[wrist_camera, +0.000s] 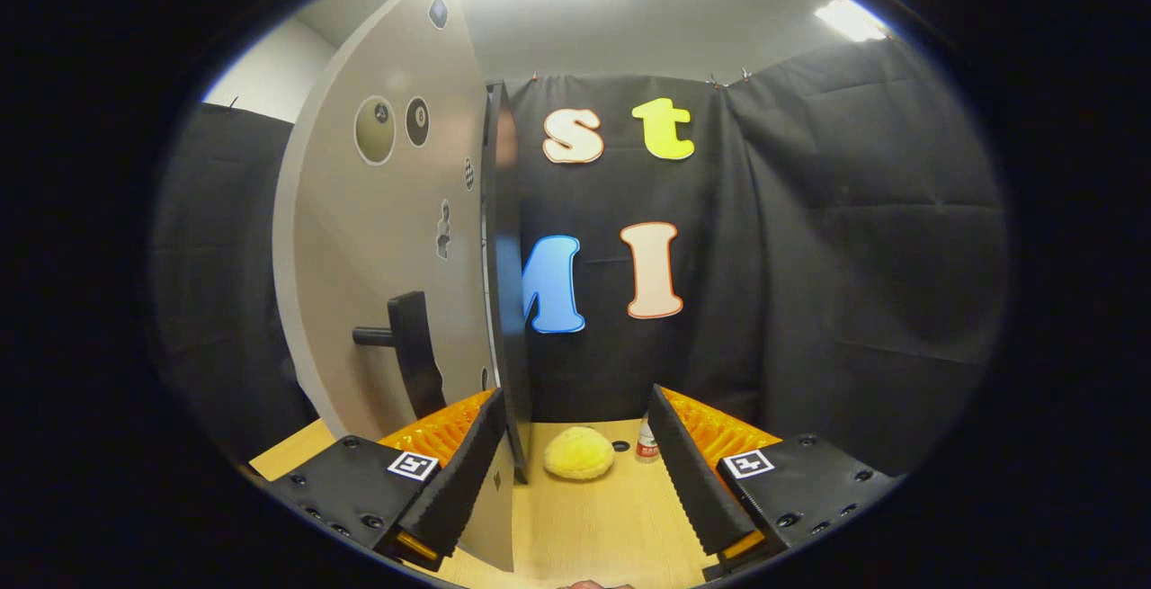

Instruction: Open the shoe cabinet door, grab the shoes and put them into the shoe cabinet, then close the shoe cabinet door.

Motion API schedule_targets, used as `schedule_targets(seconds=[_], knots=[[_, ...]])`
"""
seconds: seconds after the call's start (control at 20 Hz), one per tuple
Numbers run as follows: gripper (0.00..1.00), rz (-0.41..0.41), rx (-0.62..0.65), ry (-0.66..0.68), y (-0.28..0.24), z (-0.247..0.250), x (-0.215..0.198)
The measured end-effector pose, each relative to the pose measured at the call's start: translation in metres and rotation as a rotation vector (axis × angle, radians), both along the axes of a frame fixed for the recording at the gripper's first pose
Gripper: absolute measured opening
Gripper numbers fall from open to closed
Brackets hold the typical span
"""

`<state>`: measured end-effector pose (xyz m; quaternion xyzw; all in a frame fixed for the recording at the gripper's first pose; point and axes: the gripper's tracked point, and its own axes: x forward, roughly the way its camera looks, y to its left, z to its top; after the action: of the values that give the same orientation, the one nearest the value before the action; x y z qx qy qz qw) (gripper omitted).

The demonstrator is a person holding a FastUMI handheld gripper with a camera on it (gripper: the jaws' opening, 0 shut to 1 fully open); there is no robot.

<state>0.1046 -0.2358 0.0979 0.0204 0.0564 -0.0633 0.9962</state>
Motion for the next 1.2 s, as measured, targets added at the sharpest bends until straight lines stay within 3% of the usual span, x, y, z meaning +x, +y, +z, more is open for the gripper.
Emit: schedule_targets(seconds=[0.35, 1.2], knots=[[0.97, 0.0, -0.023, -0.008, 0.019, 0.007, -0.004], [0.97, 0.009, 0.026, -0.004, 0.171, 0.008, 0.022]])
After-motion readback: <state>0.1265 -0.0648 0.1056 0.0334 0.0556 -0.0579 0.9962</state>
